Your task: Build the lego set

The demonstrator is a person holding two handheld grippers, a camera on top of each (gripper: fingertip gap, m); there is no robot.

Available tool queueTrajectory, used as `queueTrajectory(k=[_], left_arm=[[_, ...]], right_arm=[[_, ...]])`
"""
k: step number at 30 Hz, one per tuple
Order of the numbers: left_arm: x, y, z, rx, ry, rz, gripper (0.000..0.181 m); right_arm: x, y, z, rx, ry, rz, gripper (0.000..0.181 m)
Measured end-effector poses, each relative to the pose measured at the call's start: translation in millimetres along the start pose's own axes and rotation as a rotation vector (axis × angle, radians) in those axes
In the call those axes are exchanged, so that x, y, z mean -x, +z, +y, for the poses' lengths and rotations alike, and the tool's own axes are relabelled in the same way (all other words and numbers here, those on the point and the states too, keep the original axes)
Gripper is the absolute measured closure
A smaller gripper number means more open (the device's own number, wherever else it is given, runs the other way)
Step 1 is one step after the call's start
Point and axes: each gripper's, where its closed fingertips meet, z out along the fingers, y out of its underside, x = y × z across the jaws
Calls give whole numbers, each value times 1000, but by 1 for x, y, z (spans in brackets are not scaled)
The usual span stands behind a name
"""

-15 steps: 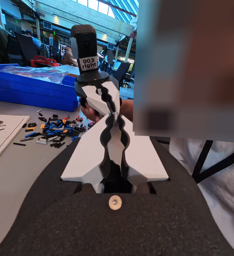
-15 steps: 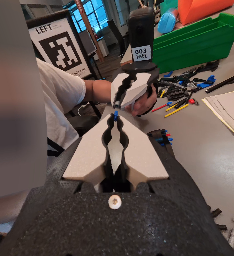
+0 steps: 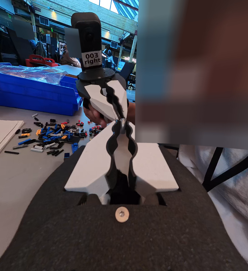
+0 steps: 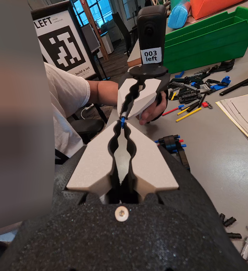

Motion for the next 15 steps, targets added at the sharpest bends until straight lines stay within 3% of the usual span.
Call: queueTrajectory(k=[10,15], left_arm=[[9,1,15,94,-14,-47,175],[10,1,23,151,-9,-49,175]], right_arm=[[-11,0,14,110,-99,132,178],[-12,2,21,132,-88,118,178]])
